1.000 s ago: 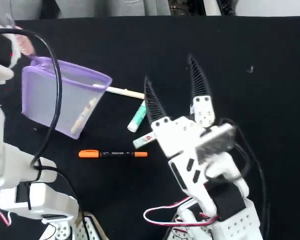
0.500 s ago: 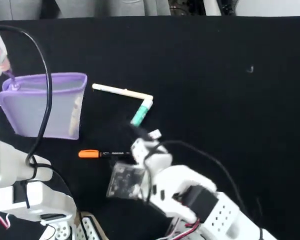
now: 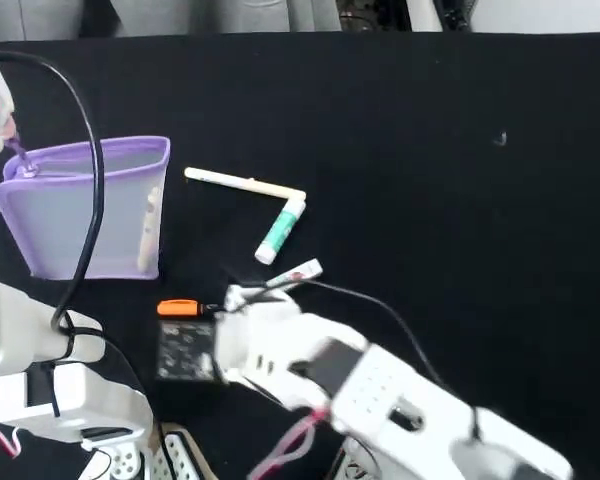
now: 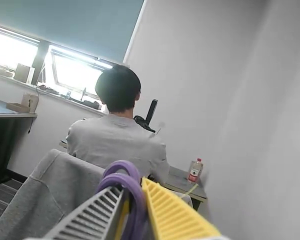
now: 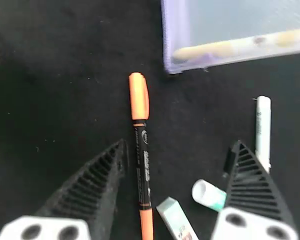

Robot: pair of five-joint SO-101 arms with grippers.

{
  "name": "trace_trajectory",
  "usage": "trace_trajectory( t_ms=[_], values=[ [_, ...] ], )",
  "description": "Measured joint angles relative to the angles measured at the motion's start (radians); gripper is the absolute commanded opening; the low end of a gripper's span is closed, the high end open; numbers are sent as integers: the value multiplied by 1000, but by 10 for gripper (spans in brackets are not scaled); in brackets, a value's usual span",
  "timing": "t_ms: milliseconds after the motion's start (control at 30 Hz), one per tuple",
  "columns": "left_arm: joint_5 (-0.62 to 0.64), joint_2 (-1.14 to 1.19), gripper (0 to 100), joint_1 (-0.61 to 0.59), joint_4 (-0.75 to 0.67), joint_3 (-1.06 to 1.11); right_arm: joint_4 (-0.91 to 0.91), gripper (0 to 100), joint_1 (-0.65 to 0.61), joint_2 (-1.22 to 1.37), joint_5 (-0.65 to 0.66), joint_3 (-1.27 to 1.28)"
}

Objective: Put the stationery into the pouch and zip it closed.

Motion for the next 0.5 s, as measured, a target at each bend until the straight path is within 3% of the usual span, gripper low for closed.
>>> trace_trajectory(
  t_ms=[367, 500],
  values=[
    [0, 0, 30, 0, 0, 0, -12, 309, 0, 858, 97, -485],
    [0, 0, 30, 0, 0, 0, 31, 217, -2, 1011, 120, -588]
  ],
)
